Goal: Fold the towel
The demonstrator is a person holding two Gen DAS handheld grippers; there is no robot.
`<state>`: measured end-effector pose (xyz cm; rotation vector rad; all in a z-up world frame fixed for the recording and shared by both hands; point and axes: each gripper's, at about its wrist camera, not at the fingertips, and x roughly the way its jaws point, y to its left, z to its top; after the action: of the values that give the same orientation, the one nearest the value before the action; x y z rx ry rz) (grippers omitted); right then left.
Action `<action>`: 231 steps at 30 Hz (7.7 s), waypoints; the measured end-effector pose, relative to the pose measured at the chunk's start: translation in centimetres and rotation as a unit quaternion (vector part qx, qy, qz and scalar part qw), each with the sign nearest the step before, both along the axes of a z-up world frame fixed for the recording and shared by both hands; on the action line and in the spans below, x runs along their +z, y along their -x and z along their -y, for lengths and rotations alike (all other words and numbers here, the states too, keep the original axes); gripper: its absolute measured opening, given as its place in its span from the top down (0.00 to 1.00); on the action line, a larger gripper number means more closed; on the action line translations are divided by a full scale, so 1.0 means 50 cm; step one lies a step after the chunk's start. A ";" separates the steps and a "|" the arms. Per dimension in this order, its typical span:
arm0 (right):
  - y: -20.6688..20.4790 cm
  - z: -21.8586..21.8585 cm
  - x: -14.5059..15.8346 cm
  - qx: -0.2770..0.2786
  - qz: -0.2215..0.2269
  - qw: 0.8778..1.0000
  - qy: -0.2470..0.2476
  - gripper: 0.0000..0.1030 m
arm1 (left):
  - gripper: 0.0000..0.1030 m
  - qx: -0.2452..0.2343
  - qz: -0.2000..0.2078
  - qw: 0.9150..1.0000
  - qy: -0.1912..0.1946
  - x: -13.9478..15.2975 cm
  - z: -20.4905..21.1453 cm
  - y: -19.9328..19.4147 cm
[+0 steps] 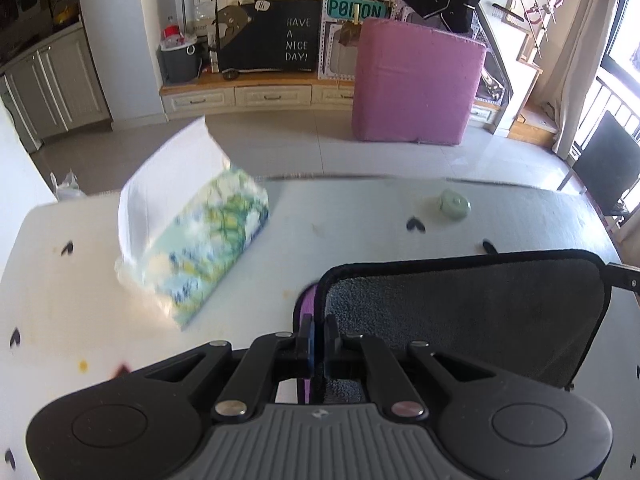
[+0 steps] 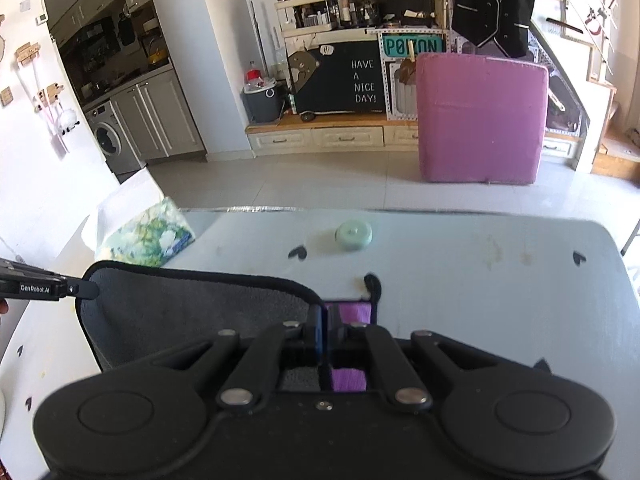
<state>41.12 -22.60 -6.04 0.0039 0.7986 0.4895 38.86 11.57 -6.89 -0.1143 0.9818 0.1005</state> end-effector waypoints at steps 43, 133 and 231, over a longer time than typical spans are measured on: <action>-0.160 -0.091 -0.195 -0.044 -0.028 0.997 0.063 0.97 | 0.89 0.057 -0.055 0.997 -0.007 -0.222 -0.017 -0.166; 0.622 0.124 0.194 -0.036 0.085 0.996 -0.021 0.00 | 0.03 -0.024 0.094 0.995 0.003 0.179 0.193 0.641; 0.842 0.143 0.105 0.008 0.112 0.994 -0.011 0.00 | 0.03 -0.048 0.112 0.992 -0.018 0.123 0.251 0.851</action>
<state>-0.97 -29.76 -0.78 -0.0361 0.5743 0.5039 -3.67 -1.00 -0.72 -0.0447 0.7588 0.0165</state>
